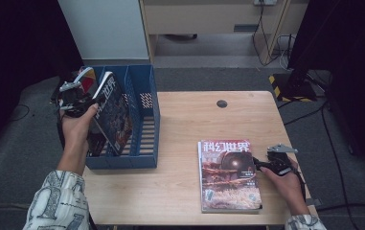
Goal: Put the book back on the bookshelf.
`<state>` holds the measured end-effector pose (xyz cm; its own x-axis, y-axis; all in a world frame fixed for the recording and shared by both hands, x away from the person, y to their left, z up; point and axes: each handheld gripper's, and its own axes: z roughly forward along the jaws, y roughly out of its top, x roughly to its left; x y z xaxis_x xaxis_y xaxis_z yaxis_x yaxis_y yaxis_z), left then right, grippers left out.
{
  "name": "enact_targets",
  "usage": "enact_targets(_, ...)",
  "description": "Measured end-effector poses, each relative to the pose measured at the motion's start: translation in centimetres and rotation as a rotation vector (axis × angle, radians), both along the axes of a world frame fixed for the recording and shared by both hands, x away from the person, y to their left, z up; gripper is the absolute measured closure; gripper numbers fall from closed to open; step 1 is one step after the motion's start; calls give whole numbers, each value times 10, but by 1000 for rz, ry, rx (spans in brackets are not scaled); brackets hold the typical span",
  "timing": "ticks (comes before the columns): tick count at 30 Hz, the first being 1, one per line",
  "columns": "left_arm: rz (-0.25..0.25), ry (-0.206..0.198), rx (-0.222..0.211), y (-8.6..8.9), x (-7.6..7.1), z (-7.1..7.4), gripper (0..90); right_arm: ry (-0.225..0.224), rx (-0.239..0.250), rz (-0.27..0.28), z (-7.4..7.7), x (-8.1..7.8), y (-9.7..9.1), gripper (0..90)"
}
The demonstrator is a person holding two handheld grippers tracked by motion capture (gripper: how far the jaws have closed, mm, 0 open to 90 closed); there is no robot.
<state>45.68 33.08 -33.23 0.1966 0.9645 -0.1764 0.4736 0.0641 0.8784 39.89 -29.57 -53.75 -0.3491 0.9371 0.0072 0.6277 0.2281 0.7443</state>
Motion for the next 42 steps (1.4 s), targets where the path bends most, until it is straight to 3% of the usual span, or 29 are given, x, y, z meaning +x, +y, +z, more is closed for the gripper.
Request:
enact_targets(17,-28,-27,34,-6,-23,-9,471,-2,-2,-1,0,0,0,273)
enact_targets(30,-35,-12,65,-4,-40,-22,427,-2,-2,-1,0,0,0,272)
enact_targets(37,-38,-10,50,-1,-51,-37,423,-2,-3,-2,0,0,0,272)
enact_targets(42,-58,-13,78,-5,-61,-44,422,-3,-2,-2,0,0,0,273)
